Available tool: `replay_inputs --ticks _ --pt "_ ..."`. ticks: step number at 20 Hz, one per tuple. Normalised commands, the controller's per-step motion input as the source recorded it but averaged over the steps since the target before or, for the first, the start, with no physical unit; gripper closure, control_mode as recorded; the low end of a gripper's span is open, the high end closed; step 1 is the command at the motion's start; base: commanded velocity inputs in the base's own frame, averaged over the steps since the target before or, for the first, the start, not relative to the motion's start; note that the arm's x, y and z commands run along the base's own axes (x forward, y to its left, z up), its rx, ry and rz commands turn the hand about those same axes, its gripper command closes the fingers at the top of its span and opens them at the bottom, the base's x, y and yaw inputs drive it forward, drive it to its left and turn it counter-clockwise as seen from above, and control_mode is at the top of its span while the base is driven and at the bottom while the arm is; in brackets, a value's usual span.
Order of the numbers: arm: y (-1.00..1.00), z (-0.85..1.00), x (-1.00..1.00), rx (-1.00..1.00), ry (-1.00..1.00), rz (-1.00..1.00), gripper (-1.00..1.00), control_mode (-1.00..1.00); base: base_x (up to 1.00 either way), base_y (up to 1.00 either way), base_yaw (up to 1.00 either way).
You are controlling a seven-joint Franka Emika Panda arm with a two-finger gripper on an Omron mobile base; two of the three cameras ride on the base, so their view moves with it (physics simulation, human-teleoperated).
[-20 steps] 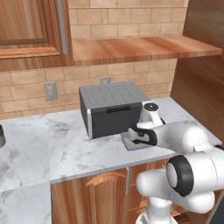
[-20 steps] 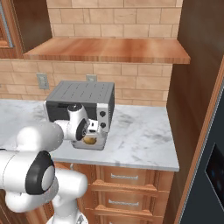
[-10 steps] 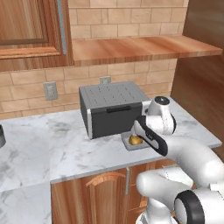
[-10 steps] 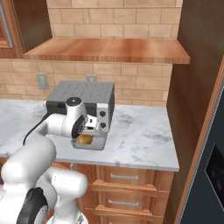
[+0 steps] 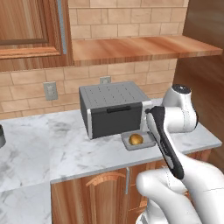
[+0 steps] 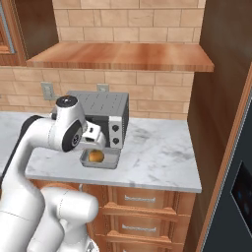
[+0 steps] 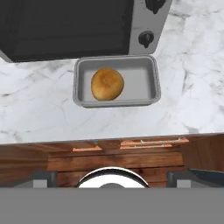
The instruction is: Take the corn and potato out of the freezer and place them in the tupperware container on the counter. Then put the tupperware containing the vegetables back in the freezer.
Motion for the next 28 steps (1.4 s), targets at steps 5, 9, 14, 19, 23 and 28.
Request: replay_inputs --ticks 5,9,14,19,23,28 --pt "0.00 0.77 -0.61 0.00 -0.02 -0.01 -1.00 -1.00 0.00 0.00 0.00" --pt "0.00 0.70 -0.44 0.00 -0.04 0.00 -1.00 -1.00 0.00 0.00 0.00" --pt "0.00 0.35 -0.37 0.00 -0.07 0.00 -1.00 -1.00 0.00 0.00 0.00" --pt "0.00 0.15 -0.28 0.00 -0.05 0.00 -1.00 -1.00 0.00 0.00 0.00" --pt "0.00 0.18 -0.17 0.00 -0.04 0.00 -1.00 -1.00 0.00 0.00 0.00" --pt "0.00 0.23 -0.36 0.00 -0.08 0.00 -1.00 -1.00 0.00 0.00 0.00"
